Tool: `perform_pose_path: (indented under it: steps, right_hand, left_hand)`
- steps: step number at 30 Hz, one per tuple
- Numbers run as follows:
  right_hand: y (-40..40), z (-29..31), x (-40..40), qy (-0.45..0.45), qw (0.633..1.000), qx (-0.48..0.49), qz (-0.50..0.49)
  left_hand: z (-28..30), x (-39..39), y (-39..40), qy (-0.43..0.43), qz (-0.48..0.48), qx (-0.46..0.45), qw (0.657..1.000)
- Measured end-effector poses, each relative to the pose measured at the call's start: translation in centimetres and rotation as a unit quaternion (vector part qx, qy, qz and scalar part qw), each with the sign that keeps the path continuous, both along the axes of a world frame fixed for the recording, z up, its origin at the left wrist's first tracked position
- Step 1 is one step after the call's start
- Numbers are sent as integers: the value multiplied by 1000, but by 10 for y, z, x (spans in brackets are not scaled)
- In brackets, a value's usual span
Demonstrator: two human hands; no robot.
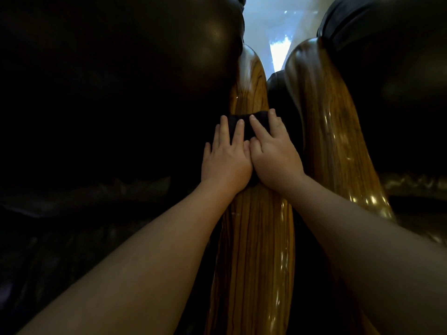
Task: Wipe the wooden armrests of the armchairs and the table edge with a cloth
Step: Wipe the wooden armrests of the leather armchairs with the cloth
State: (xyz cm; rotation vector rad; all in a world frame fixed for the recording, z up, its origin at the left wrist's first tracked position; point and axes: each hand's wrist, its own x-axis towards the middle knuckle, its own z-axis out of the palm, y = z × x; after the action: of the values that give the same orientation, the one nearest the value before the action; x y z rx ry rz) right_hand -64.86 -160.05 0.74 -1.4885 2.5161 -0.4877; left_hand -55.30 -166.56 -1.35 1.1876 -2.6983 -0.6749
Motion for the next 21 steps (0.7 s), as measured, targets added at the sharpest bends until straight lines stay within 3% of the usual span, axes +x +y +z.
perform_pose_path:
  steps: [11, 21]
  right_hand:
    - [61, -7, 51, 2, 999, -26, -36]
    - [119, -19, 104, 14, 995, -17, -94]
  left_hand:
    - [-10, 50, 62, 41, 7, 2, 999]
    - [-13, 98, 117, -11, -11, -55, 998]
